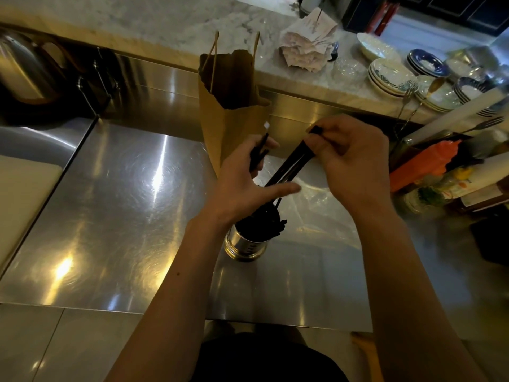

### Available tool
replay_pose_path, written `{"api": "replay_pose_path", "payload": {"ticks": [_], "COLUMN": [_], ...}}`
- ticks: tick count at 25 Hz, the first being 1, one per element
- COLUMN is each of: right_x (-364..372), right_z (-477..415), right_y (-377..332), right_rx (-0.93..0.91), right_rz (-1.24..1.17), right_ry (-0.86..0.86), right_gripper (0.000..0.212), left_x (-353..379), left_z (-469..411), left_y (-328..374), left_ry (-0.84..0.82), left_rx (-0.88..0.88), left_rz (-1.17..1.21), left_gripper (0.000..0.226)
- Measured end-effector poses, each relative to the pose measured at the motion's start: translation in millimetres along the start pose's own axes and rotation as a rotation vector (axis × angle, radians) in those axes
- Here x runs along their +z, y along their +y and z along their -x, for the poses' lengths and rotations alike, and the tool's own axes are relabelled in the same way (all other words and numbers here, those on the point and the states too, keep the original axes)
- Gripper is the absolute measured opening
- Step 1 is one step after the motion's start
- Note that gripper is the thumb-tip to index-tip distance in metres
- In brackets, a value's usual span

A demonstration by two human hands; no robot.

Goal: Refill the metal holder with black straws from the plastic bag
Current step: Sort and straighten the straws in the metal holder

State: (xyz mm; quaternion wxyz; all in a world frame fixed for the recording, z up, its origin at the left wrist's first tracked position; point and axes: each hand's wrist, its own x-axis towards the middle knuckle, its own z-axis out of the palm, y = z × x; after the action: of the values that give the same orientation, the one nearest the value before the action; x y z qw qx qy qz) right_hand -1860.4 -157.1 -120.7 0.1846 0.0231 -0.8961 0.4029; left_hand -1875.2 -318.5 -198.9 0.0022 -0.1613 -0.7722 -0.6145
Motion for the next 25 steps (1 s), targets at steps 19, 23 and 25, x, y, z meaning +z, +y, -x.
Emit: {"api": "replay_pose_path", "payload": {"ticks": [19, 23, 25], "right_x": [6, 11, 14], "right_z": [4, 8, 8], "right_y": [22, 29, 34], "right_rx": [0.156, 0.213, 0.28], "right_rz": [-0.356, -0.433, -0.499], "right_ry": [-0.064, -0.11, -0.131], "right_gripper": [0.027, 0.033, 0.031], "left_x": [37, 20, 16], "left_z": [-6, -12, -14], "left_y": [-15, 6, 17], "left_ry": [-0.049, -0.108, -0.059], "left_rx": [0.07, 0.076, -0.002], "left_rz": [-0.235, 0.012, 0.143], "left_gripper": [0.02, 0.01, 0.017]}}
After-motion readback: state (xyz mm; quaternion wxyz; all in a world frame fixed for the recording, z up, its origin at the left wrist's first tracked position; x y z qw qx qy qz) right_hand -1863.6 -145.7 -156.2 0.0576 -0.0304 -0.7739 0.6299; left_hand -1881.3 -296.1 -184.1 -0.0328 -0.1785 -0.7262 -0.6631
